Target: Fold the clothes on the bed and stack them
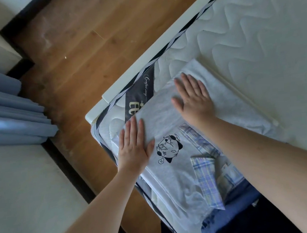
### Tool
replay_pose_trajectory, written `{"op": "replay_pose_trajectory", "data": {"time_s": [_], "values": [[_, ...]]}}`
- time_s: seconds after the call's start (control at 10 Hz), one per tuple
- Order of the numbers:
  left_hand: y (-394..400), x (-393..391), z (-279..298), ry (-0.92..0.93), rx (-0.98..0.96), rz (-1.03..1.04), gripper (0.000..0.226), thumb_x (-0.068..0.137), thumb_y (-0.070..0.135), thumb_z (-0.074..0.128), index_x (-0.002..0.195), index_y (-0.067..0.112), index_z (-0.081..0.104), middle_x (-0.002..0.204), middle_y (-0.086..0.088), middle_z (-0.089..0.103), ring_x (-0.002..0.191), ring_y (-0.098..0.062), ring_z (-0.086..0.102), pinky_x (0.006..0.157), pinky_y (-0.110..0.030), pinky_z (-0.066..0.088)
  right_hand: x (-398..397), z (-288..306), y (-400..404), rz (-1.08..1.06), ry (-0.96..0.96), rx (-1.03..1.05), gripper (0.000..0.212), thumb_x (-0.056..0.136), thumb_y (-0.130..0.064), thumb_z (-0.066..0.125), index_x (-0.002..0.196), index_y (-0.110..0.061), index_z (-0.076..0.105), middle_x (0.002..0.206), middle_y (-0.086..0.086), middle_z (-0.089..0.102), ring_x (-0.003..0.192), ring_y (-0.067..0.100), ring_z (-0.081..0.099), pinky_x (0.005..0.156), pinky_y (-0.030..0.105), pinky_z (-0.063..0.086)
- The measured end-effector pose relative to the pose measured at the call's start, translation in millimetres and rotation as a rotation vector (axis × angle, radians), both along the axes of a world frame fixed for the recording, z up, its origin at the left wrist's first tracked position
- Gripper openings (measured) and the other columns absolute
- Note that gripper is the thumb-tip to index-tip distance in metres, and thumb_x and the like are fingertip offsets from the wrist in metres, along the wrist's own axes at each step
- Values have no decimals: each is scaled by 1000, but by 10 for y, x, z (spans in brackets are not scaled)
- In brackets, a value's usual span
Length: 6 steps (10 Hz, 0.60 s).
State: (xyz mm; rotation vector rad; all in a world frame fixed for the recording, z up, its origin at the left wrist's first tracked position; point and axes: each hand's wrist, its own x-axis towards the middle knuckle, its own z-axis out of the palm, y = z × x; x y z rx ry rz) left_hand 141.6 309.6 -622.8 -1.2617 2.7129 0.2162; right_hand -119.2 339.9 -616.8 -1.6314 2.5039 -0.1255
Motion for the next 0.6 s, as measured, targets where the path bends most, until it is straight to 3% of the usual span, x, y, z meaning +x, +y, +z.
{"op": "replay_pose_trajectory", "data": {"time_s": [0.2,0.4,0.6], "values": [[10,-31,55,-71,14,-10,71,100,56,6,156,13,4,163,-13,2,150,-28,4,122,-45,10,-495,52,202,-211,-107,83,68,100,-53,30,156,-19,13,162,6,13,149,22,15,120,36,8],[58,-92,209,-111,83,24,67,100,55,12,154,25,-14,163,-6,-12,150,-24,-12,122,-47,1,-412,307,929,-146,-160,169,68,100,-50,26,155,-15,7,163,5,7,150,19,6,120,35,4],[720,-448,613,-109,246,-220,62,97,52,7,156,32,2,163,2,-4,150,-19,-8,122,-47,5,24,694,1982,-256,-186,252,68,100,-54,15,156,-18,0,163,4,-2,150,20,-2,119,36,-2]]}}
